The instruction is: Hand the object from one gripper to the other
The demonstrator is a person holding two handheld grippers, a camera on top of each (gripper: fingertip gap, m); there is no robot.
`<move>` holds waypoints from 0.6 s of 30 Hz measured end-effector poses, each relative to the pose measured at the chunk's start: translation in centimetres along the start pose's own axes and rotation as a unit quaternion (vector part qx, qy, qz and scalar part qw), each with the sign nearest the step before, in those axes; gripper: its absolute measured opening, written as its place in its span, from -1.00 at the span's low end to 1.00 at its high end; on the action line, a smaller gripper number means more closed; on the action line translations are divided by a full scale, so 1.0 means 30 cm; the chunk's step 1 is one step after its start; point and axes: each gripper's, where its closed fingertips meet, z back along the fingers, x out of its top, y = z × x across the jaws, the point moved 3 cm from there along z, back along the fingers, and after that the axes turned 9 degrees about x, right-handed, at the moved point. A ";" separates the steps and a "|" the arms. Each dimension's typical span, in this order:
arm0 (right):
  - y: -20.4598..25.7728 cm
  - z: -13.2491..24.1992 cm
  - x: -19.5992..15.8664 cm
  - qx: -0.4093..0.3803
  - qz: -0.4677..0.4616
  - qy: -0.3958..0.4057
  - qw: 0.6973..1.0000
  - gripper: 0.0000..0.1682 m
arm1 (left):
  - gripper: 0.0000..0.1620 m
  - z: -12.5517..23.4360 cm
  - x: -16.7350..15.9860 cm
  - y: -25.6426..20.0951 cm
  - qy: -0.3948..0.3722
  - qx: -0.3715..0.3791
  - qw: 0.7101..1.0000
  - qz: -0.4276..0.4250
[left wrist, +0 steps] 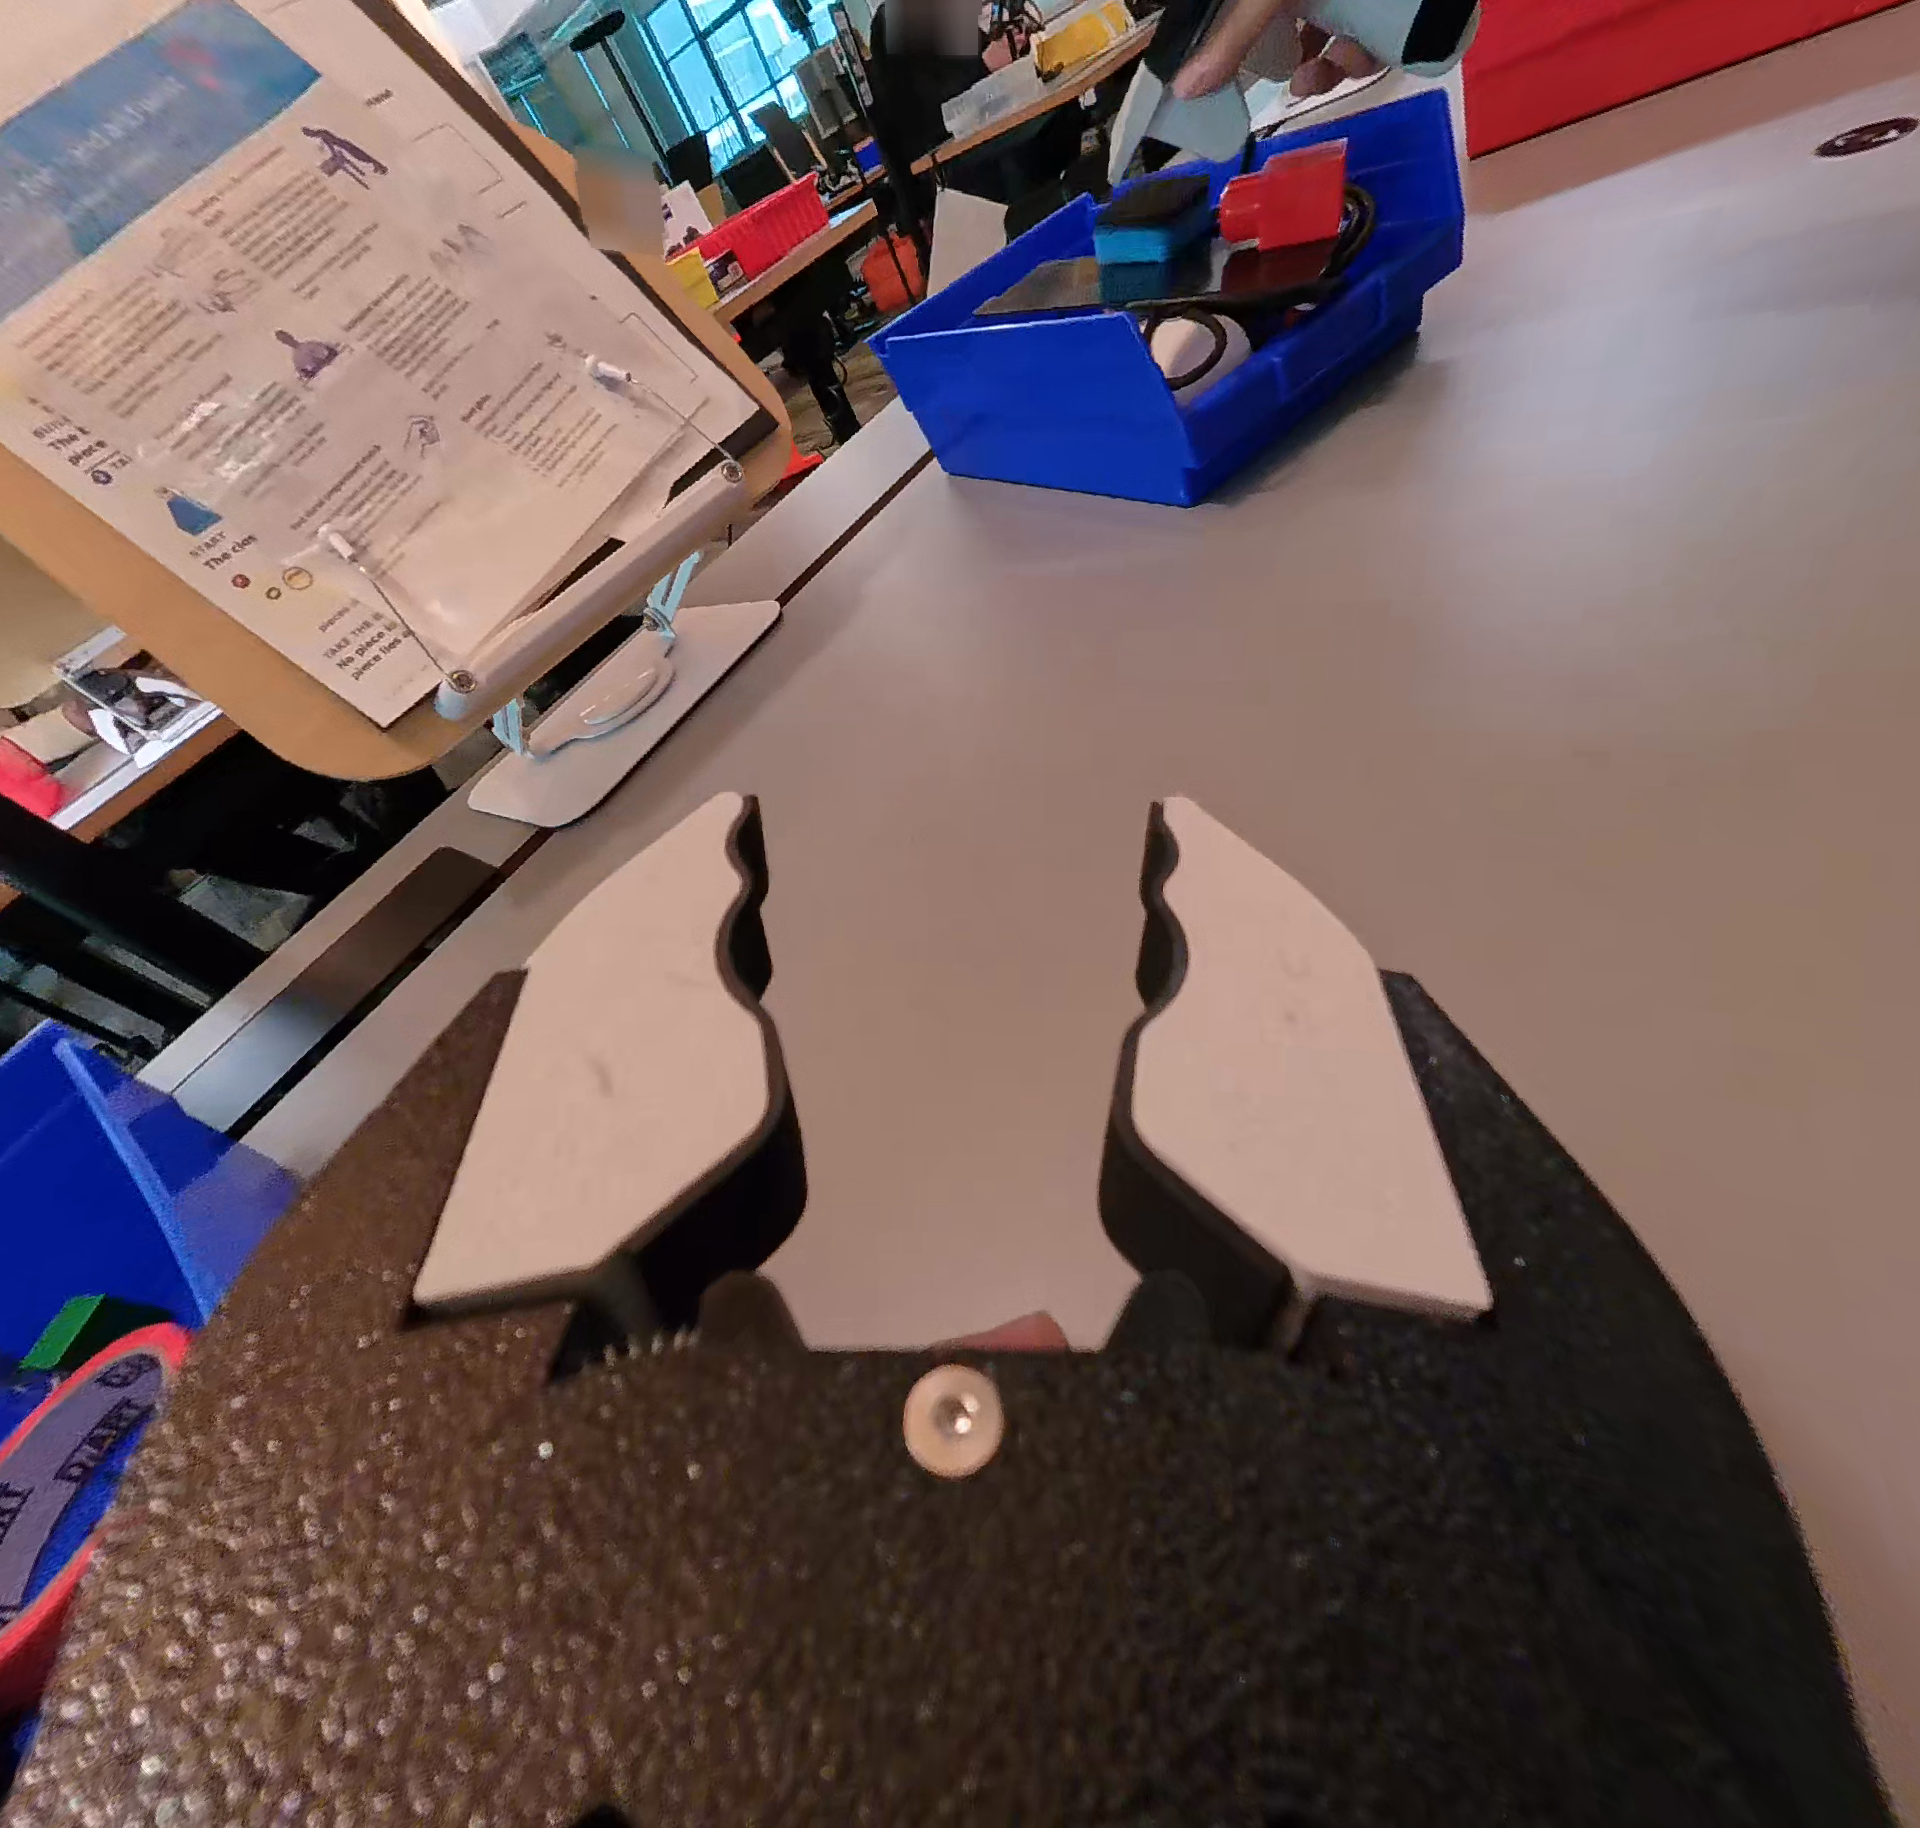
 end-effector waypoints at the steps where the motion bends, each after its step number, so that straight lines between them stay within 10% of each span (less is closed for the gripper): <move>1: 0.003 0.018 0.011 0.006 0.001 -0.018 1.000 -0.15 | -0.15 0.006 -0.005 0.006 0.002 0.000 1.000 0.003; 11: 0.313 0.398 -0.008 0.072 0.170 -0.189 0.965 -0.23 | -0.23 0.112 0.027 0.221 0.005 0.156 0.986 0.065; 18: 0.520 0.308 -0.086 0.121 0.214 -0.165 0.955 -0.20 | -0.26 0.391 -0.030 0.515 0.062 0.351 0.921 0.154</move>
